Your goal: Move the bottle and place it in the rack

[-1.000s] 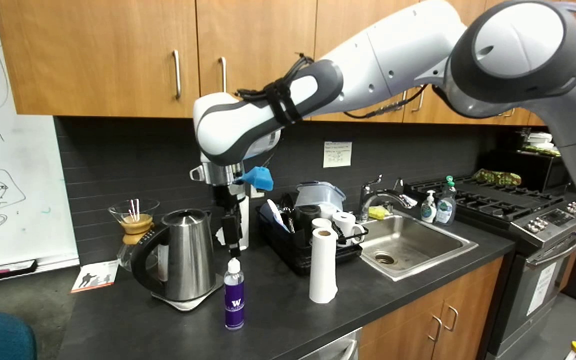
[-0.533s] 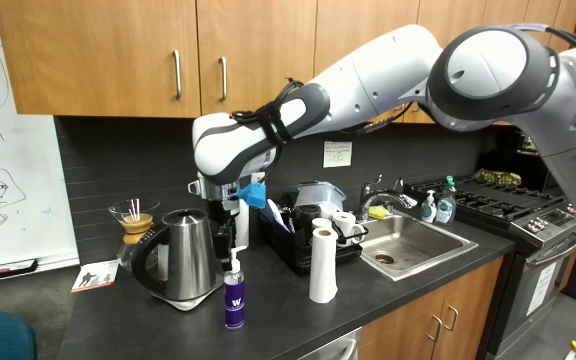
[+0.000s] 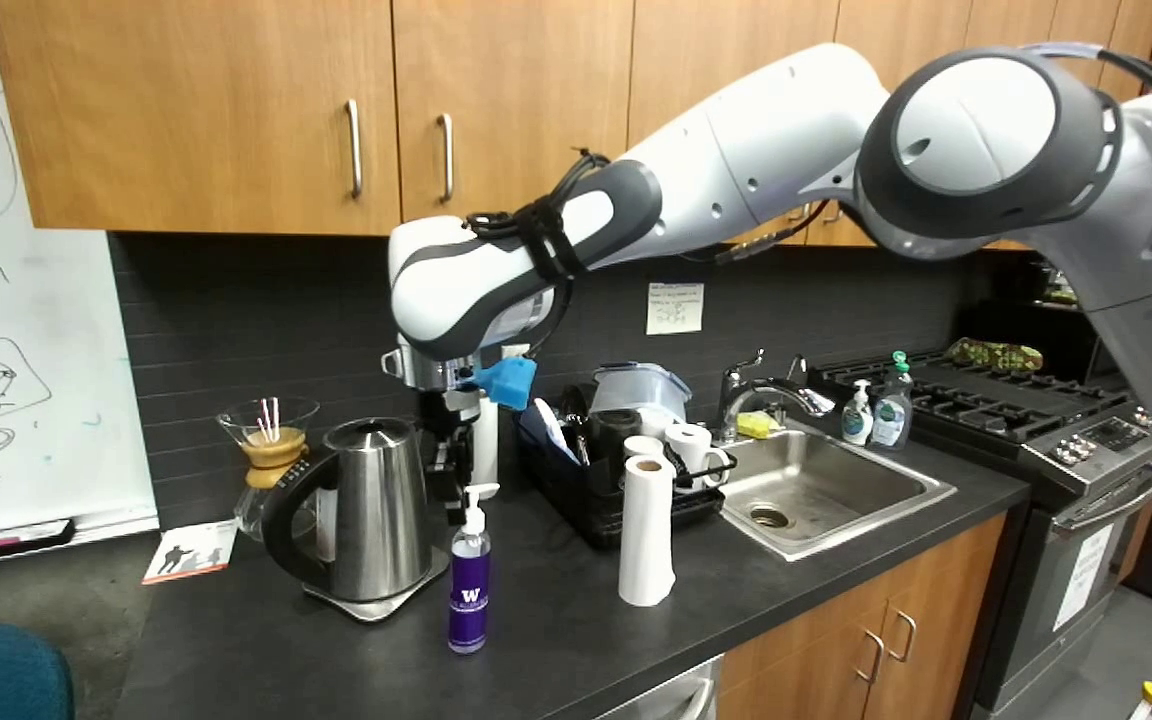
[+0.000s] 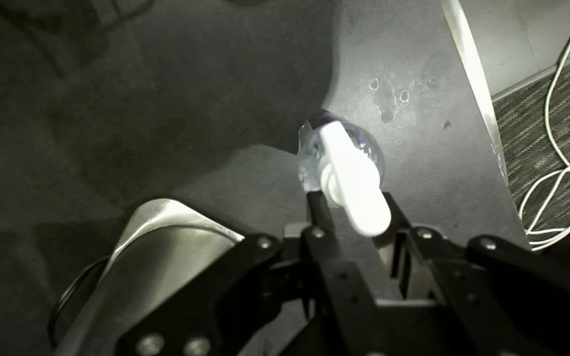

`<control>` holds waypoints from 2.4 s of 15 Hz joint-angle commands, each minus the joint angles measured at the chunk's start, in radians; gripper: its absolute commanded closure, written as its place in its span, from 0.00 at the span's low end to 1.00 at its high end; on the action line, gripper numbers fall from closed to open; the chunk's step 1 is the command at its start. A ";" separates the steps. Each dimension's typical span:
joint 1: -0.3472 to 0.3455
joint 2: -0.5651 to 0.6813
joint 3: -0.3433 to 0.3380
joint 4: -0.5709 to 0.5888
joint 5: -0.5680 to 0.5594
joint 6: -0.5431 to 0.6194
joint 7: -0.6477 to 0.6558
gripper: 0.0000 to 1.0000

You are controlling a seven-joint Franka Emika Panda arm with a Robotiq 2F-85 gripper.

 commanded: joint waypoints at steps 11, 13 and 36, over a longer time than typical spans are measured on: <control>0.007 -0.174 -0.033 -0.081 -0.025 -0.030 0.082 0.94; 0.002 -0.215 -0.041 -0.099 -0.030 -0.047 0.108 0.94; -0.162 -0.327 -0.183 -0.056 -0.027 -0.210 0.212 0.94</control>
